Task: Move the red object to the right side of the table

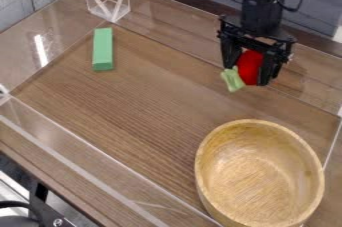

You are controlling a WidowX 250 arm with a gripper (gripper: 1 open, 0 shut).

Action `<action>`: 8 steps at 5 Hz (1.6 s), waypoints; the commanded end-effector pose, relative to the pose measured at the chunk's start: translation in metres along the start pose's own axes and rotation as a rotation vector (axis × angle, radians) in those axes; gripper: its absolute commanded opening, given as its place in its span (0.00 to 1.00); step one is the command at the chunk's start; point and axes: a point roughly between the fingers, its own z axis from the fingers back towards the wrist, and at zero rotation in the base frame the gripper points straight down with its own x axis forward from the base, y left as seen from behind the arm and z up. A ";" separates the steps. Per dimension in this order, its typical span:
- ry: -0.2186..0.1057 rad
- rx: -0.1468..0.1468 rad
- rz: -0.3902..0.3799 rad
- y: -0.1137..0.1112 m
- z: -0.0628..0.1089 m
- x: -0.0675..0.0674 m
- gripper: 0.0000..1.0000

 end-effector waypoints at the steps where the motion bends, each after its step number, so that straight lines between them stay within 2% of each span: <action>1: -0.078 0.004 -0.002 0.002 0.027 0.004 1.00; 3: -0.055 -0.005 -0.052 0.010 0.031 0.005 1.00; 5: -0.042 -0.015 -0.041 0.017 0.025 0.000 1.00; 6: -0.014 -0.010 -0.066 0.014 0.011 -0.001 0.00; 8: 0.027 -0.009 0.014 -0.009 -0.023 0.014 0.00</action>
